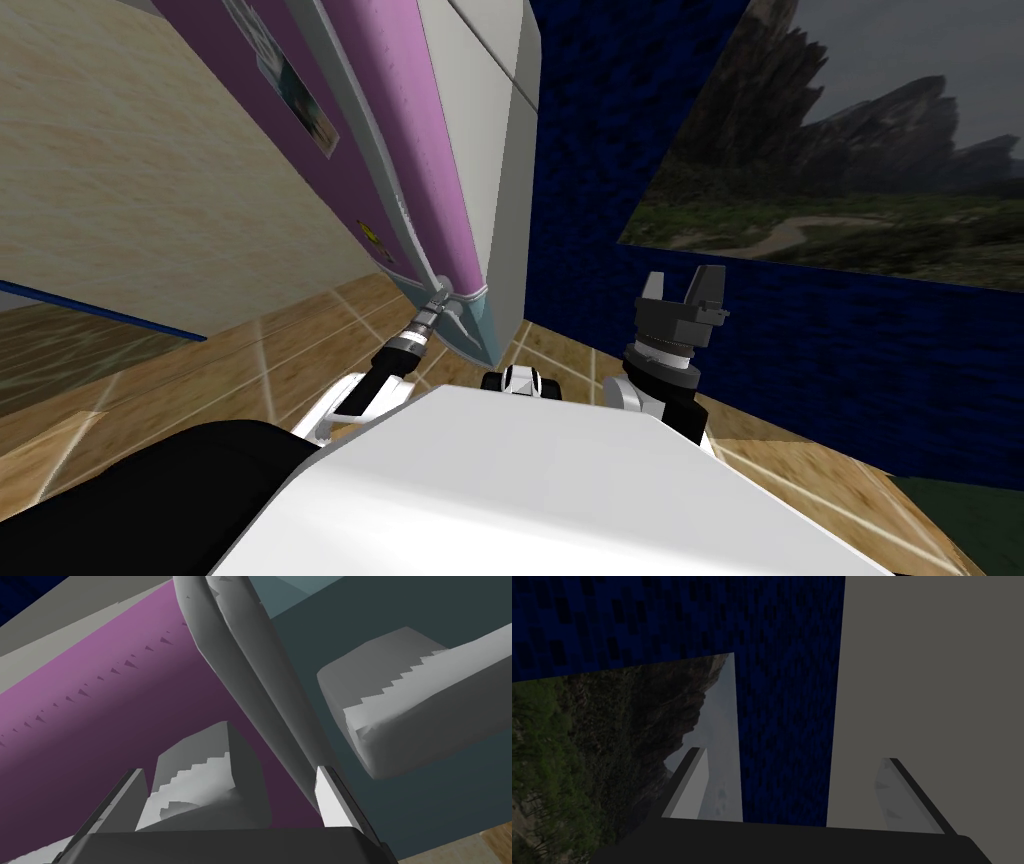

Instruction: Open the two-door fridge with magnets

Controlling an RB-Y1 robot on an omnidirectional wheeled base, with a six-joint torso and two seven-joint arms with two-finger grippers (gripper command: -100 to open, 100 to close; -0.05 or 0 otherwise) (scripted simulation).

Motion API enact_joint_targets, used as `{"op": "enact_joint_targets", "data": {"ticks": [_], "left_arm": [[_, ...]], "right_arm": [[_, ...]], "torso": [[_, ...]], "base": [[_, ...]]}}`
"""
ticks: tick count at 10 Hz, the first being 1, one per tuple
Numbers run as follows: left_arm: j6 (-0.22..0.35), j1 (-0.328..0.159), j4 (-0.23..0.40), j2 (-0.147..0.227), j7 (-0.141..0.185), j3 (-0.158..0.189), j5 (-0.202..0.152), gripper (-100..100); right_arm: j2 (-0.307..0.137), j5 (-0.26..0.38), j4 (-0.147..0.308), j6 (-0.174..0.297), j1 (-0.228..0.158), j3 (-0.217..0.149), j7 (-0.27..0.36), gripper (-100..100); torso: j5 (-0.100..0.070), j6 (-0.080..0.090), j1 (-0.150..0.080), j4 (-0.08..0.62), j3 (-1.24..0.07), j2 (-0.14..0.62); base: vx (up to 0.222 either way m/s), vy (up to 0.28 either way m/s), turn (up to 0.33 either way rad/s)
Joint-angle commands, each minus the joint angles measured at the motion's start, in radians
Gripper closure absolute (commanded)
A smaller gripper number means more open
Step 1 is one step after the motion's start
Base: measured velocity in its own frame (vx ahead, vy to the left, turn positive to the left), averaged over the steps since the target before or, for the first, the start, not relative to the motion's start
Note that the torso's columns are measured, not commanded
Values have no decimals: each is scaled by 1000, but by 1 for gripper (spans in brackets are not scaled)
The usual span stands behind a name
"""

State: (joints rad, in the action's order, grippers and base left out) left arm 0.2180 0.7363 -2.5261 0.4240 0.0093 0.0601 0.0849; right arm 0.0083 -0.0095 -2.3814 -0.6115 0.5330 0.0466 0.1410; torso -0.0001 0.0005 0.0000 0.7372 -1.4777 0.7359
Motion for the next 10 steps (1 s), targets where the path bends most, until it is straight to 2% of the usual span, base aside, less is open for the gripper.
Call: {"op": "enact_joint_targets", "data": {"ticks": [1,2,4,5,8,9,10], "left_arm": [[8,3,-11,-1,0,0,1,-100],[10,3,-13,-1,0,-1,1,100],[-20,11,-25,43,5,-18,-9,100],[-20,11,-25,43,5,-18,-9,100],[-58,26,-35,107,14,-43,-25,100],[-58,26,-35,107,14,-43,-25,100],[-71,31,-39,129,17,-52,-30,100]], "right_arm": [[0,0,0,0,0,0,0,0],[0,0,0,0,0,0,0,0],[0,0,0,0,0,0,0,0],[0,0,0,0,-1,0,0,0],[0,0,0,0,-1,0,0,0],[0,0,0,0,-1,0,0,0],[0,0,0,0,0,0,0,0]], "torso": [[1,0,2,0,-1,-2],[1,0,1,0,1,2],[5,-2,13,0,4,6],[5,-4,20,4,6,10],[2,-5,18,3,-4,-4],[2,-5,18,3,-6,-7],[0,-6,16,3,-10,-11]], "base": [[80,17,-4],[10,-3,-4],[-165,195,-120],[-188,223,-84],[-237,270,-101],[-204,242,-53],[-228,201,-63]]}}
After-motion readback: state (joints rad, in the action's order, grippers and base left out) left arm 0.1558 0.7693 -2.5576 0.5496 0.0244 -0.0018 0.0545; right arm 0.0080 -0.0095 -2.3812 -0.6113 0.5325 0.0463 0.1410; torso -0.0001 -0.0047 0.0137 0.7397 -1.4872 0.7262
